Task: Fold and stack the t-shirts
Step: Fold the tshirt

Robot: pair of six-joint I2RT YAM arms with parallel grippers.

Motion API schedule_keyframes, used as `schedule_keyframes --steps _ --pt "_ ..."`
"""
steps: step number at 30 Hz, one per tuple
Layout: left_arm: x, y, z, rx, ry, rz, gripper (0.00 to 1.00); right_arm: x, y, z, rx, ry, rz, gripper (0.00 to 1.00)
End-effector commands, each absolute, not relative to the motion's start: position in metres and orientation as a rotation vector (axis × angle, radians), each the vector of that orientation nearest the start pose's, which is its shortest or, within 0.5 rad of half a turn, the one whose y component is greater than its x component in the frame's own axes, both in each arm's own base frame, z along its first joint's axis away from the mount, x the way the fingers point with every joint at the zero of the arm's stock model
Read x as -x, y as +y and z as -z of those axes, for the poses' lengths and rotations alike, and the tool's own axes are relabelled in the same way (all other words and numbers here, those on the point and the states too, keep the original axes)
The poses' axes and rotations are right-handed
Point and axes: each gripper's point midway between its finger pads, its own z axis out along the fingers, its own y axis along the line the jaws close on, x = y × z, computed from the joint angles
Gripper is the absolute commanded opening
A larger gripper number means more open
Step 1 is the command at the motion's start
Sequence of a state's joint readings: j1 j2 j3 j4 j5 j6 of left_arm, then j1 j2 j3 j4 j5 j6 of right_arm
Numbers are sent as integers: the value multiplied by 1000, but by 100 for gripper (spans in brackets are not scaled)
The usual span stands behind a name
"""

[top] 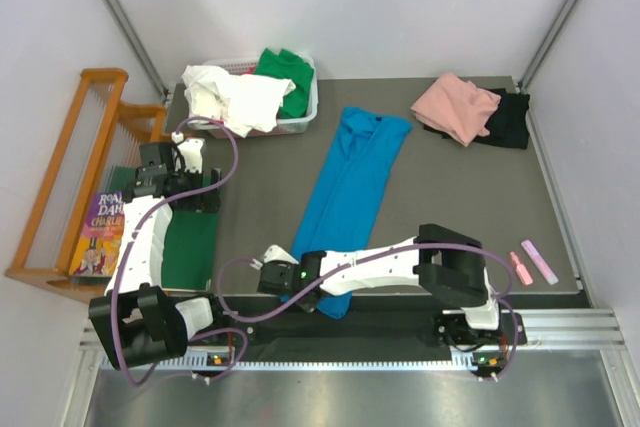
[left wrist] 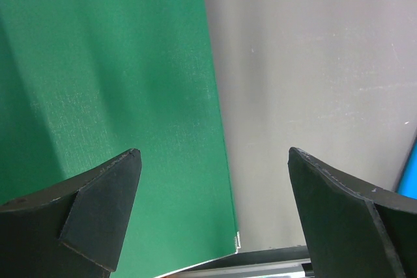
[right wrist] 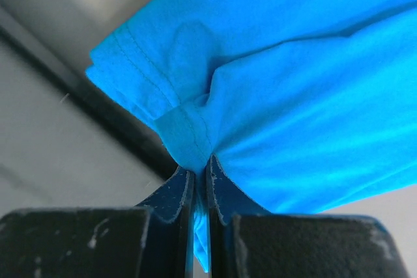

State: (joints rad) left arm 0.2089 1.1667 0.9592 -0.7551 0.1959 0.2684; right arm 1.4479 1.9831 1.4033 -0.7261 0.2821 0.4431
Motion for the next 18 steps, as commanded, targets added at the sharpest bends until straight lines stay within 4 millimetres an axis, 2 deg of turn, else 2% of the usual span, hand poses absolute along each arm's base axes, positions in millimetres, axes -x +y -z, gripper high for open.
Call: schedule_keyframes --steps 1,3,4,6,7,9,10,12,13,18 --pt "-284 33 -158 -184 2431 55 99 -67 396 -69 1221 2412 -185 0" --pt "-282 33 -157 -189 2434 59 99 -77 390 -74 1193 2408 -157 0" --pt "-282 33 -156 -191 2435 59 99 -90 385 -81 1148 2408 -148 0" --pt "-280 32 -153 -196 2443 64 99 -104 375 -83 1104 2413 -133 0" --pt "-279 32 -154 -198 2443 63 99 -119 371 -93 1044 2416 -152 0" --pt "-278 32 -155 -199 2439 63 99 -135 362 -96 1001 2418 -146 0" --pt "-278 31 -155 -206 2438 64 99 -151 356 -102 949 2419 -134 0" --pt "-280 31 -158 -209 2433 64 99 -167 346 -105 928 2412 -99 0" --pt "-279 31 -158 -208 2438 65 99 -182 337 -108 879 2410 -71 1" --pt "-280 32 -158 -220 2441 62 99 -221 318 -106 831 2419 -33 2"
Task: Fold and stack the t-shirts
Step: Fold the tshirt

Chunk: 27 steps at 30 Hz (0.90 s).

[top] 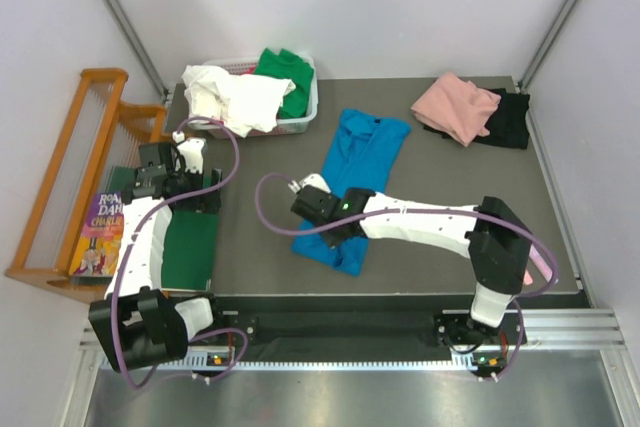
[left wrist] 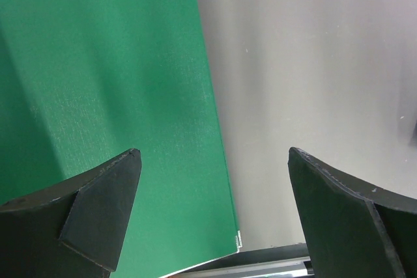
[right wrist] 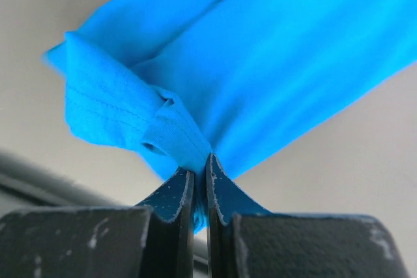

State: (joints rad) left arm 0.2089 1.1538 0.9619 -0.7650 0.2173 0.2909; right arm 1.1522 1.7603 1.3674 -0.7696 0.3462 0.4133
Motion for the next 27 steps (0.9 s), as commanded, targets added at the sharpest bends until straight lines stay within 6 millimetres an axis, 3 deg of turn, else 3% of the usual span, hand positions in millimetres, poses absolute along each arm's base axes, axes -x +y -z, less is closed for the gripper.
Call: schedule_keyframes --steps 1,7,14,27 --pt "-280 32 -158 -220 2443 61 99 -232 311 -105 801 2431 -16 1" --pt "-280 31 -152 -227 2463 72 99 -271 297 -99 754 2449 5 1" --pt "-284 28 -148 -225 2472 107 99 -307 299 -98 751 2444 26 1" --pt "-279 20 -138 -233 2501 177 99 -347 295 -90 677 2480 17 1"
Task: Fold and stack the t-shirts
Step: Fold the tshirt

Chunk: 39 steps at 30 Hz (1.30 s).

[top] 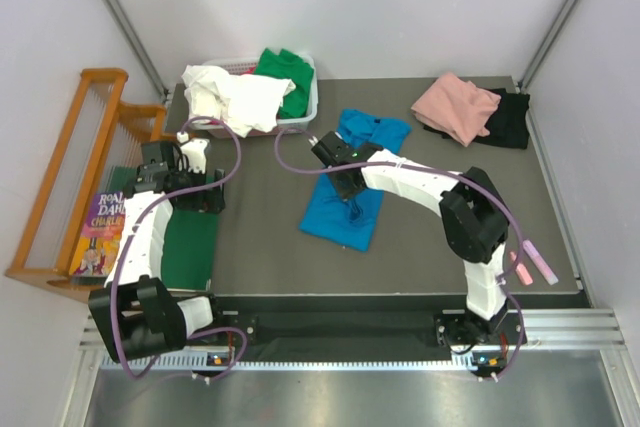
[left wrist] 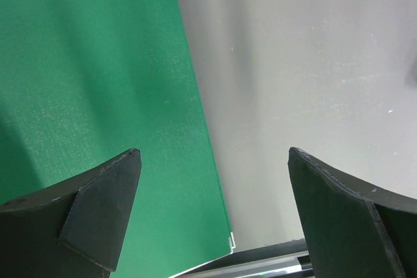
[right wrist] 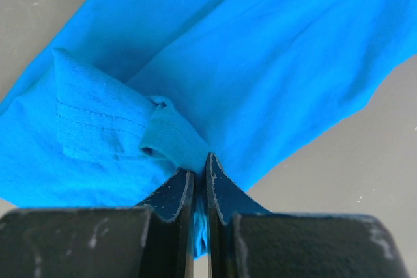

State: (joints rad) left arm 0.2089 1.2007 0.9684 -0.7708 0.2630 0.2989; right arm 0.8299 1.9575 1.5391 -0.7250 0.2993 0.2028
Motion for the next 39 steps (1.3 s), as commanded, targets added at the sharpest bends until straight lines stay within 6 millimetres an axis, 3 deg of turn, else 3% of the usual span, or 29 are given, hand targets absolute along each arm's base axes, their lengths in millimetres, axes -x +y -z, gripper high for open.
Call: schedule_keyframes --steps 1,10,12,25,33,36,37,39 --pt "-278 19 -137 -238 2501 179 99 -349 293 -86 677 2489 24 2" --pt "-271 14 -138 -263 2502 206 99 -362 293 -72 664 2501 20 4" --pt "-269 13 -138 -267 2507 210 99 -365 292 -72 661 2506 22 0" --pt "-265 13 -133 -274 2519 214 99 -388 289 -101 605 2460 17 0" --pt "-264 15 -138 -284 2508 191 99 -392 277 -71 591 2520 84 15" --pt "-263 16 -140 -294 2504 177 99 -403 267 -68 549 2539 109 39" --pt "-263 16 -140 -299 2502 179 99 -407 264 -70 520 2542 112 62" --pt "-262 15 -142 -306 2498 180 99 -414 254 -68 477 2556 135 88"
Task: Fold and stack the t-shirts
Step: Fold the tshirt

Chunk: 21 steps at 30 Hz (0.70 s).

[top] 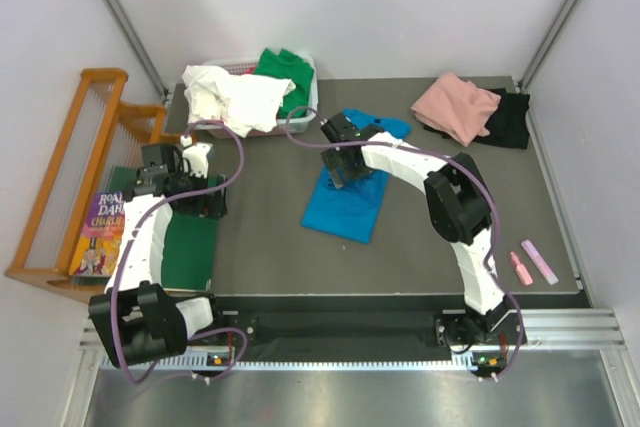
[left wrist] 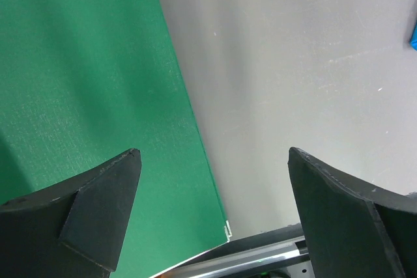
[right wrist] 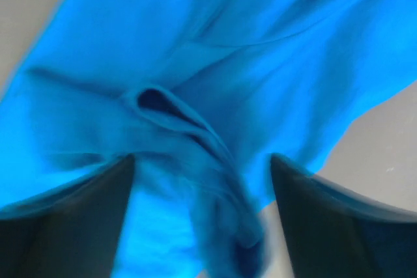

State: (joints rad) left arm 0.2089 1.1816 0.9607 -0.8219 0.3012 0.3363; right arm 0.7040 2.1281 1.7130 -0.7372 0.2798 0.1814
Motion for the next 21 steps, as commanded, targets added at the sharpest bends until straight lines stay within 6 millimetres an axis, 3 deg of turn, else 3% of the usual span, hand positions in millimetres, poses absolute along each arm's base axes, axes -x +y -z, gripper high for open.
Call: schedule_keyframes --steps 1,5,9,13,14,16,17,18,20,21 --pt "-262 15 -143 -309 2495 180 99 -419 252 -72 452 2548 140 99" --pt "-262 14 -143 -315 2495 185 99 -436 237 -100 357 2485 197 100" --pt "-261 14 -143 -318 2499 191 99 -453 211 -148 221 2380 265 100" --pt "-261 12 -144 -321 2490 199 99 -447 201 -171 156 2360 244 100" --pt "-262 12 -145 -322 2487 198 99 -441 204 -179 157 2356 205 100" --pt "-262 12 -144 -320 2489 204 99 -427 214 -175 172 2383 111 100" --pt "-262 11 -143 -321 2492 211 99 -418 222 -188 181 2361 35 100" --pt "-262 9 -145 -323 2487 222 99 -402 232 -173 215 2411 -56 100" --pt "-262 6 -147 -327 2479 244 99 -390 250 -181 232 2384 -236 100" --pt "-263 5 -148 -326 2475 254 99 -368 272 -166 309 2443 -427 100"
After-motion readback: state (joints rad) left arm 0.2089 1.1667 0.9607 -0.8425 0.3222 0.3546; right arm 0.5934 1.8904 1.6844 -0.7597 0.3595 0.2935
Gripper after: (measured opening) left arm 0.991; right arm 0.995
